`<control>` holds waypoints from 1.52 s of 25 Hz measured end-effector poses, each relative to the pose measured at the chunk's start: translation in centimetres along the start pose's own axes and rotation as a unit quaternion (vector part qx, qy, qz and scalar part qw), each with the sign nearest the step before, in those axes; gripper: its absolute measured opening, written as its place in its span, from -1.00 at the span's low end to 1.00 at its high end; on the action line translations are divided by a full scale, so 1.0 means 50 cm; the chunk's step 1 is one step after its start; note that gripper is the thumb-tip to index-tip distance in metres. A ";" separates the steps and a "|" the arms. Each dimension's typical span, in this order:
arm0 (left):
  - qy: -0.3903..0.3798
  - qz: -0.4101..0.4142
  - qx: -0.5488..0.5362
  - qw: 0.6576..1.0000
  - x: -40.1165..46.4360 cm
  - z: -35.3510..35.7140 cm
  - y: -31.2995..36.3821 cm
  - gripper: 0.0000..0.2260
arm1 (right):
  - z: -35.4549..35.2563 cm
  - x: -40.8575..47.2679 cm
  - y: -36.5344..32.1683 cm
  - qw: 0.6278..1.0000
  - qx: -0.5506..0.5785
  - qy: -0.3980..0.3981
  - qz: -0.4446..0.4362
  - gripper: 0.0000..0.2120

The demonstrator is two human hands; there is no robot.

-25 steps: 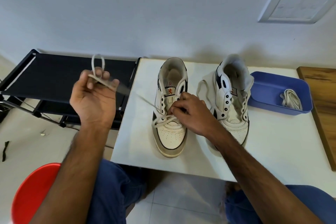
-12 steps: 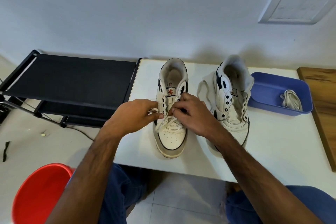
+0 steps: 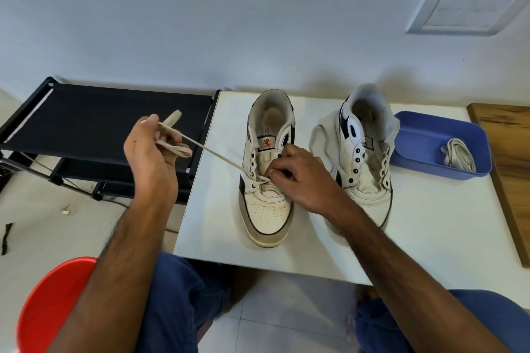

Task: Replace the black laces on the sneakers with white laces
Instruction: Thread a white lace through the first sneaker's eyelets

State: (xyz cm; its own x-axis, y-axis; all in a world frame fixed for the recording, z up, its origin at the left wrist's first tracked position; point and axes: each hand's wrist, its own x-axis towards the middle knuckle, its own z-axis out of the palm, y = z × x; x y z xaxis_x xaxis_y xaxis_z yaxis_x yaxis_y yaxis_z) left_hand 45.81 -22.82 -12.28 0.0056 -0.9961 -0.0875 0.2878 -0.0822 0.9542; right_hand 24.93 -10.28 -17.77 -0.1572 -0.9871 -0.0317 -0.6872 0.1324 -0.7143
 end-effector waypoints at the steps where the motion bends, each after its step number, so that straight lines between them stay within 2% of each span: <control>1: -0.023 0.036 0.077 0.996 0.001 -0.001 -0.003 -0.72 | 0.001 0.000 0.001 1.000 -0.001 -0.002 0.000 -0.62; 2: -0.056 0.074 0.186 0.978 0.004 -0.003 -0.010 -0.73 | -0.002 -0.001 0.003 1.000 -0.005 -0.009 -0.005 -0.64; 4: -0.121 0.099 0.407 0.900 0.013 -0.010 -0.032 -0.75 | -0.015 -0.005 0.009 0.999 -0.003 -0.033 -0.034 -0.73; 7: -0.152 0.020 0.632 0.760 0.025 -0.019 -0.060 -0.80 | -0.058 -0.019 0.024 0.991 0.111 -0.028 -0.066 -0.79; 8: -0.159 0.023 0.670 0.725 0.021 -0.019 -0.062 -0.68 | -0.073 -0.024 0.030 0.989 0.132 -0.002 -0.064 -0.78; 10: -0.199 0.123 0.687 0.688 0.013 -0.008 -0.060 -0.53 | -0.094 -0.030 0.045 0.992 0.104 0.037 -0.056 -0.78; 12: -0.298 0.201 0.657 0.663 0.000 0.010 -0.050 -0.64 | -0.093 -0.029 0.055 0.997 0.052 0.022 -0.054 -0.79; 14: -0.391 0.196 0.632 0.639 -0.012 0.022 -0.053 -0.72 | -0.075 -0.026 0.058 0.998 0.032 -0.004 -0.062 -0.78; 17: -0.428 0.191 0.638 0.611 -0.014 0.031 -0.070 -0.73 | -0.059 -0.021 0.054 0.997 0.017 -0.001 -0.073 -0.78; 19: -0.429 0.197 0.642 0.603 -0.010 0.031 -0.083 -0.76 | -0.057 -0.020 0.055 0.997 -0.008 0.003 -0.073 -0.80; 23: -0.446 0.198 0.580 0.652 -0.003 0.024 -0.098 -0.88 | -0.054 -0.021 0.056 0.996 -0.045 -0.009 -0.070 -0.86; 25: -0.445 0.211 0.562 0.665 0.004 0.019 -0.095 -0.91 | -0.059 -0.018 0.054 0.996 -0.038 -0.016 -0.073 -0.87; 28: -0.436 0.246 0.566 0.654 0.006 0.017 -0.090 -0.91 | -0.064 -0.017 0.050 0.997 0.010 -0.031 -0.068 -0.89; 32: -0.435 0.255 0.567 0.651 0.007 0.023 -0.095 -0.93 | -0.067 -0.021 0.042 0.996 0.061 -0.064 -0.009 -0.90; 35: -0.456 0.201 0.528 0.688 0.017 0.013 -0.091 -0.95 | -0.086 -0.024 0.035 0.989 0.087 -0.114 0.027 -0.87; 38: -0.470 0.125 0.505 0.713 0.016 0.004 -0.080 -0.94 | -0.093 -0.022 0.033 0.981 0.160 -0.101 0.031 -0.89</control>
State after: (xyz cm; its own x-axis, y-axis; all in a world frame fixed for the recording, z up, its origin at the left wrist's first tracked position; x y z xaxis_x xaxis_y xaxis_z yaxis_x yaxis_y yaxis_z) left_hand 44.47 -23.32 -16.08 -0.8451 -0.5250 -0.1012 -0.4490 0.5942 0.6673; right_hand 20.64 -8.57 -15.67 -0.0258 -0.9800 -0.1973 -0.4182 0.1898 -0.8883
